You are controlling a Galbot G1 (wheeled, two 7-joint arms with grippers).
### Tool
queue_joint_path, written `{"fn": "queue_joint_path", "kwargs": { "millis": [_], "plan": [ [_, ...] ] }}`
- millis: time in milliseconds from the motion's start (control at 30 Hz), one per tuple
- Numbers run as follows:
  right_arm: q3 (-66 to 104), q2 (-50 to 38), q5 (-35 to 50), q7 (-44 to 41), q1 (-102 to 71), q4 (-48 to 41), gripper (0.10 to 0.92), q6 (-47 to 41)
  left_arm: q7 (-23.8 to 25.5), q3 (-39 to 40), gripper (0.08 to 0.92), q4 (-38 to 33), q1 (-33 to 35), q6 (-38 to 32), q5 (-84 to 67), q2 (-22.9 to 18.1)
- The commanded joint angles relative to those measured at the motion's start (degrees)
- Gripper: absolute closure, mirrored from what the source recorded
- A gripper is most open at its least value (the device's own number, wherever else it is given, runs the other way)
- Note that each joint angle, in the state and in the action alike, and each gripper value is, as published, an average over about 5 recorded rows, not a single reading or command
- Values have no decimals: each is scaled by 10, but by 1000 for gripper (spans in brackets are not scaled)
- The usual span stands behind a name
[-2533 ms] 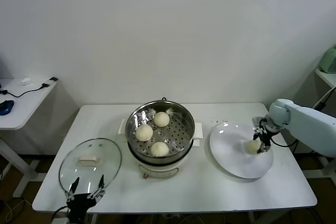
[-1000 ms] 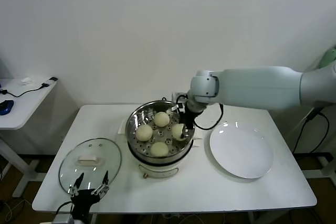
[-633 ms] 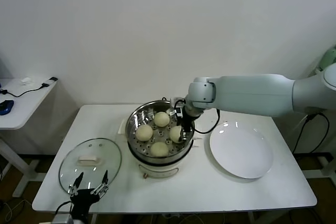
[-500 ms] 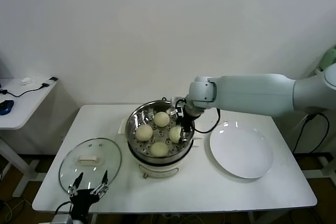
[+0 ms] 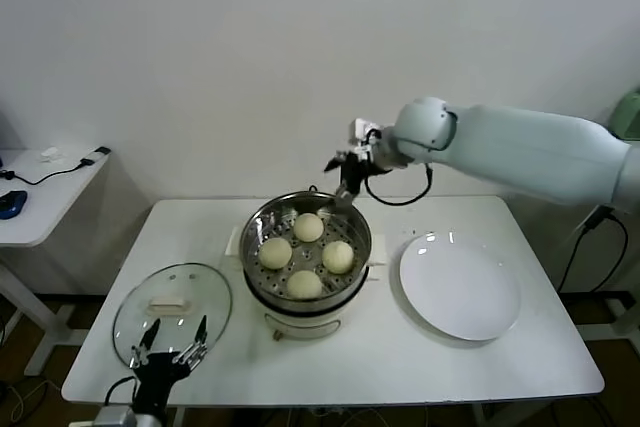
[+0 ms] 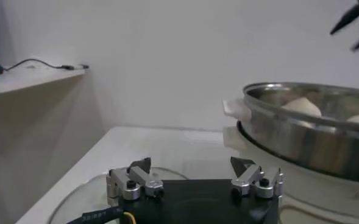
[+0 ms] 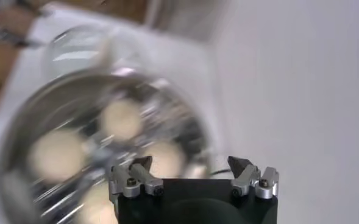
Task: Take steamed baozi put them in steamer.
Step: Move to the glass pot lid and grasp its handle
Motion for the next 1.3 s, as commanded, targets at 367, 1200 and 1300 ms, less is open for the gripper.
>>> {"fn": "queue_joint_path", "kwargs": {
  "millis": [367, 1200, 1300],
  "plan": [
    [906, -212, -169, 317, -839, 94, 203, 143, -3, -10, 177, 26, -38, -91, -9, 10],
    [1095, 150, -320, 268, -1212, 119, 203, 312, -35, -7, 177, 78, -62, -109, 114, 69],
    [1092, 156, -328, 277, -1213, 123, 203, 305, -53, -11, 177, 89, -67, -116, 145, 73]
  ]
}}
